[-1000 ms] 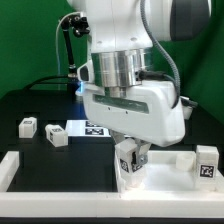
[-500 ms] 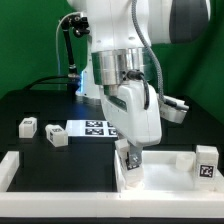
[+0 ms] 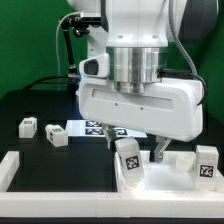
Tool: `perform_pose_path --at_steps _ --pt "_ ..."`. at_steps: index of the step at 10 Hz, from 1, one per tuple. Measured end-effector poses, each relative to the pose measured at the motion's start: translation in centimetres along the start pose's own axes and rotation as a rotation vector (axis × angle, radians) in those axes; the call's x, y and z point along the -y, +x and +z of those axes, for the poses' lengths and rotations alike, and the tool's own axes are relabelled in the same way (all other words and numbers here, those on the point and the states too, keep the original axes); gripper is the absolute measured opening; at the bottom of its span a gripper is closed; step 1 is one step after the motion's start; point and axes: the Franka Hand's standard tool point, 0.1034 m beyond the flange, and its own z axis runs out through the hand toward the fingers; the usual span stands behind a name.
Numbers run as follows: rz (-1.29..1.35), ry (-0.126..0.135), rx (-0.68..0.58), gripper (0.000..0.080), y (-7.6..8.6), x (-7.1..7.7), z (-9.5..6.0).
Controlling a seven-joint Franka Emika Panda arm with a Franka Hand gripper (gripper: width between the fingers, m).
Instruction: Assemble square table
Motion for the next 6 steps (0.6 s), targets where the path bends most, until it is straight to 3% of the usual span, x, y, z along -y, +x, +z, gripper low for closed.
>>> perform_pose_path --at_steps 4,6 --pt "-0.357 0.005 -0.004 0.0649 0.22 -0.52 0.31" --pt "-0.329 0.003 -0.002 0.0621 0.21 -0.68 0.54"
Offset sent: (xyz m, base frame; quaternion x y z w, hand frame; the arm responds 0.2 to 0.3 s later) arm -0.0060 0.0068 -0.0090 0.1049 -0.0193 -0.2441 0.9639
